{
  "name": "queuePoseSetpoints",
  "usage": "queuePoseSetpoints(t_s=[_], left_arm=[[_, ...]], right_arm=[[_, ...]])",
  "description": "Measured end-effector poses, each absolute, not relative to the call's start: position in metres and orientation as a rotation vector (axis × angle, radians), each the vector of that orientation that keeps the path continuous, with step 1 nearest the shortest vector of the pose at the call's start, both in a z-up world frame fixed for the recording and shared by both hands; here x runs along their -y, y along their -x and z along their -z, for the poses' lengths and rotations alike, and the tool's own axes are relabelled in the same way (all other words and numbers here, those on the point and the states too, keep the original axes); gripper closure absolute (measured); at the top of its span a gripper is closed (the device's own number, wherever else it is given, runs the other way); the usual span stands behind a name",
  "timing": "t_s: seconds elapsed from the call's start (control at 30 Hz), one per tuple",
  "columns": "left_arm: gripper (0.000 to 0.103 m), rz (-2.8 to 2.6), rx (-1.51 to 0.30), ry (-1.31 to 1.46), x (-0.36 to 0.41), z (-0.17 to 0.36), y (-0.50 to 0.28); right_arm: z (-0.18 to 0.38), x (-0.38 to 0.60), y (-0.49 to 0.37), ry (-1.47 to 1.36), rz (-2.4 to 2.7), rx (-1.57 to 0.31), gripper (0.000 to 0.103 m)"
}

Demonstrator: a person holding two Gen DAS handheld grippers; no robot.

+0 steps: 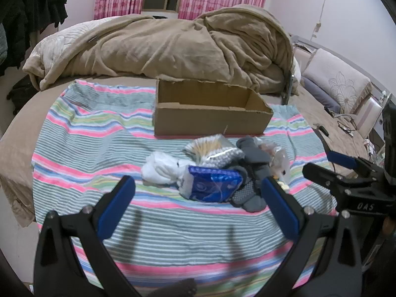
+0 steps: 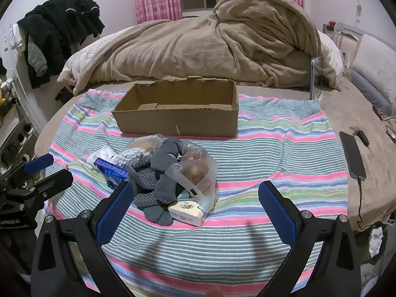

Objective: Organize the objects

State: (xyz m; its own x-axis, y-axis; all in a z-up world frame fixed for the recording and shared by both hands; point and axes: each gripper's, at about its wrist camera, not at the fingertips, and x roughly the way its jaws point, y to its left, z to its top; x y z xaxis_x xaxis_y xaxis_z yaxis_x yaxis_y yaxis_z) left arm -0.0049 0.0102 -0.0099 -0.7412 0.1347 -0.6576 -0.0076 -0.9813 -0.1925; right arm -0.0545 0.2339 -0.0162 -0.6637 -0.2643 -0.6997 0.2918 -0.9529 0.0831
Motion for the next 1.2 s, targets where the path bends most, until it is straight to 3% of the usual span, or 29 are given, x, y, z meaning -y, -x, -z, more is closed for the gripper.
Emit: queuePoseSetpoints(t_s=[1.2], left_arm=[[0.000, -2.841, 0.274, 1.101, -0.0112, 0.0126, 0.0053]], right_arm=[[0.0206, -0.2318, 0.0560, -1.112, 2.591, -0.032, 0.000]])
